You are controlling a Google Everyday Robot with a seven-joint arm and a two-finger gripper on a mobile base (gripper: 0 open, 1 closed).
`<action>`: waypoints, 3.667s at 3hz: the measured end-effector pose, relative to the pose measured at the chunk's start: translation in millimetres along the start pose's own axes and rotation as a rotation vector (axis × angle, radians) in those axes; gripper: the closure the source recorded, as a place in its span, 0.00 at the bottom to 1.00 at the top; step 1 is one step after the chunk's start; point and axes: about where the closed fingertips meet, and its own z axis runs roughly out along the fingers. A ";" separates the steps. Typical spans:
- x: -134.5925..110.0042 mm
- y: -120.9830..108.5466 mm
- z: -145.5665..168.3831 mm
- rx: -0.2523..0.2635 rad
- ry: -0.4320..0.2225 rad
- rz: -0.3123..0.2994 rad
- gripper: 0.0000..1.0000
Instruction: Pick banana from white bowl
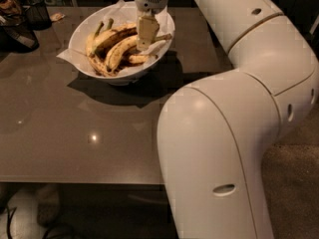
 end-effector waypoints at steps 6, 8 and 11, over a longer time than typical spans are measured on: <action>17.4 -16.7 31.5 -0.040 0.050 0.045 0.41; 8.1 -22.3 39.6 -0.025 0.058 0.029 0.83; 15.1 -6.5 4.8 0.011 -0.115 -0.017 1.00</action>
Offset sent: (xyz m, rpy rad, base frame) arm -0.0288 -0.0777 -0.0002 -0.1937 0.2333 -0.0520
